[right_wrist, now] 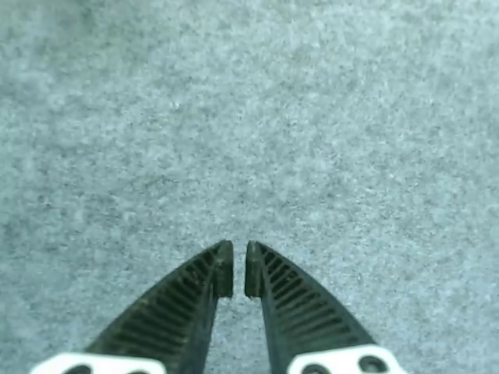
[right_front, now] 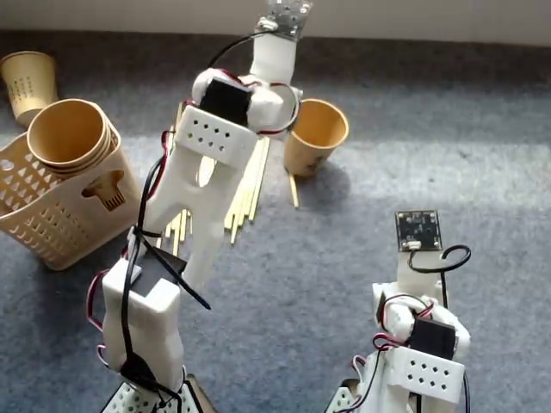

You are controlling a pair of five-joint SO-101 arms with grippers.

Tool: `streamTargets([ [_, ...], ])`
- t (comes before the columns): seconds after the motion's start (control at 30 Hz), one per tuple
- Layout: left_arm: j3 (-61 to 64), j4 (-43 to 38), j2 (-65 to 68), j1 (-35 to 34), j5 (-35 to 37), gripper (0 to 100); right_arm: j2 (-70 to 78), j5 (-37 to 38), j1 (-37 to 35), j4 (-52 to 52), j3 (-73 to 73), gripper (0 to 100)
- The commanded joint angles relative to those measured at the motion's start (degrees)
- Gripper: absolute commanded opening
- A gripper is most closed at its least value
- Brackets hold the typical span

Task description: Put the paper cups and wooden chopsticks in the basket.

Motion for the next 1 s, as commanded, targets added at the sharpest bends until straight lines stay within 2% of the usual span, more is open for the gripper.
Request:
streamTargets([
  [0.0, -0.9, -4.3, -0.7, 2.1, 2.6, 25, -0.5, -0.6, -0.6, -0.9, -0.4, 5.0],
  [0.43, -1.0, -9.3, 17.1, -0.2, 2.8, 26, -0.5, -0.6, -0.4, -0.9, -0.4, 5.0],
  [0.77, -1.0, -10.5, 18.6, -0.8, 2.7, 26, -0.5, -0.6, -0.4, -0.9, -0.4, 5.0],
  [0.97, -1.0, -10.9, 21.8, 2.4, 2.5, 26, -0.5, -0.6, -0.3, -0.9, -0.4, 5.0],
])
